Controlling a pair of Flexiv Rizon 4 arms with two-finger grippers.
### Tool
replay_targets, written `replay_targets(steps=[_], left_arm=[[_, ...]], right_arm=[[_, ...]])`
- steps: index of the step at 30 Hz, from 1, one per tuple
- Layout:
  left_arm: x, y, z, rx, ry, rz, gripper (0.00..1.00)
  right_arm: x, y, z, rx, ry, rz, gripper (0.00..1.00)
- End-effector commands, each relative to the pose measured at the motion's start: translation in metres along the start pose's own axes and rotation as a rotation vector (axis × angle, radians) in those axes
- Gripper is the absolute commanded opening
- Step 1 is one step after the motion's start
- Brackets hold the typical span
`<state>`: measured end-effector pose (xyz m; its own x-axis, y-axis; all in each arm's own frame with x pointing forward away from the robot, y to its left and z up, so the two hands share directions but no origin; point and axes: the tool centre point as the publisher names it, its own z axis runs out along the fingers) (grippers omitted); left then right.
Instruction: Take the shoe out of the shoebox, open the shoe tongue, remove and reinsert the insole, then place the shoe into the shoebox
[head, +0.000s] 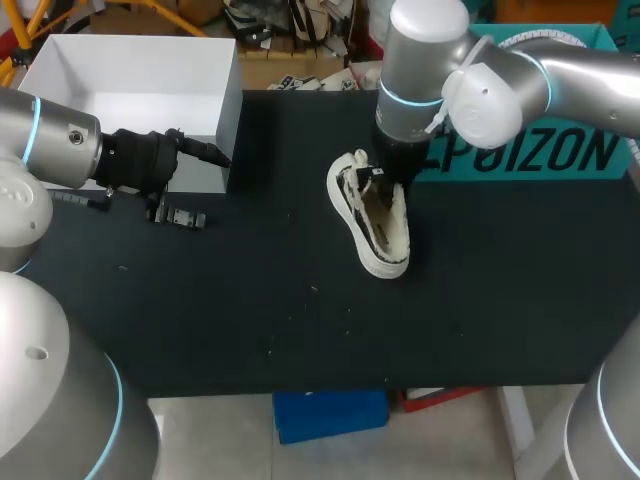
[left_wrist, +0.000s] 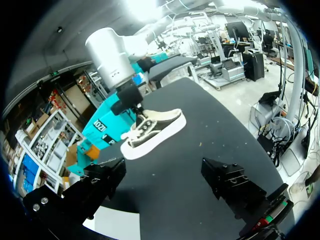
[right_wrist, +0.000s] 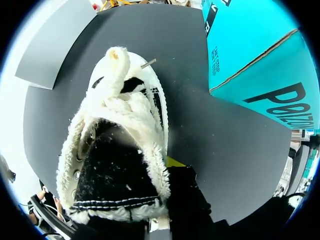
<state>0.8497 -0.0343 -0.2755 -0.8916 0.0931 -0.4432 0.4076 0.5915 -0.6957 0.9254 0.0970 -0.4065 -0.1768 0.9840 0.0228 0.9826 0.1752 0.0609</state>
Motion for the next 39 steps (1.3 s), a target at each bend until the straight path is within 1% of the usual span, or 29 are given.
replay_targets(steps=[1, 5, 7, 8, 10, 17, 20, 22, 25, 27, 28, 30, 31, 39], left_arm=[[0.001, 0.0, 0.001, -0.001, -0.004, 0.002, 1.0], [0.001, 0.0, 0.001, -0.001, -0.004, 0.002, 1.0], [0.001, 0.0, 0.001, -0.001, -0.004, 0.002, 1.0], [0.001, 0.0, 0.001, -0.001, -0.004, 0.002, 1.0], [0.001, 0.0, 0.001, -0.001, -0.004, 0.002, 1.0], [0.001, 0.0, 0.001, -0.001, -0.004, 0.002, 1.0], [0.001, 0.0, 0.001, -0.001, -0.004, 0.002, 1.0], [0.001, 0.0, 0.001, -0.001, -0.004, 0.002, 1.0], [0.001, 0.0, 0.001, -0.001, -0.004, 0.002, 1.0], [0.001, 0.0, 0.001, -0.001, -0.004, 0.002, 1.0], [0.001, 0.0, 0.001, -0.001, -0.004, 0.002, 1.0], [0.001, 0.0, 0.001, -0.001, -0.004, 0.002, 1.0], [0.001, 0.0, 0.001, -0.001, -0.004, 0.002, 1.0], [0.001, 0.0, 0.001, -0.001, -0.004, 0.002, 1.0]], right_arm=[[-0.007, 0.001, -0.019, -0.006, -0.038, -0.043, 0.0], [-0.013, 0.002, -0.063, -0.027, -0.057, -0.084, 0.0], [-0.018, 0.003, -0.086, -0.05, -0.074, -0.087, 0.0], [-0.02, 0.004, -0.092, -0.059, -0.076, -0.087, 0.0], [-0.023, 0.005, -0.113, -0.086, -0.086, -0.089, 0.0], [-0.037, 0.009, -0.164, -0.137, -0.119, -0.142, 0.0], [-0.045, 0.013, -0.186, -0.169, -0.132, -0.217, 0.0], [-0.048, 0.013, -0.199, -0.187, -0.117, -0.317, 0.0], [-0.053, 0.01, -0.212, -0.197, -0.097, -0.503, 0.0], [-0.054, 0.004, -0.219, -0.196, -0.072, -0.654, 0.0], [-0.055, 0.0, -0.222, -0.183, -0.064, -0.739, 0.0], [-0.055, -0.004, -0.227, -0.178, -0.047, -0.847, 0.0], [-0.056, -0.004, -0.228, -0.173, -0.057, -0.874, 0.0], [-0.056, -0.004, -0.228, -0.173, -0.057, -0.874, 0.0]])
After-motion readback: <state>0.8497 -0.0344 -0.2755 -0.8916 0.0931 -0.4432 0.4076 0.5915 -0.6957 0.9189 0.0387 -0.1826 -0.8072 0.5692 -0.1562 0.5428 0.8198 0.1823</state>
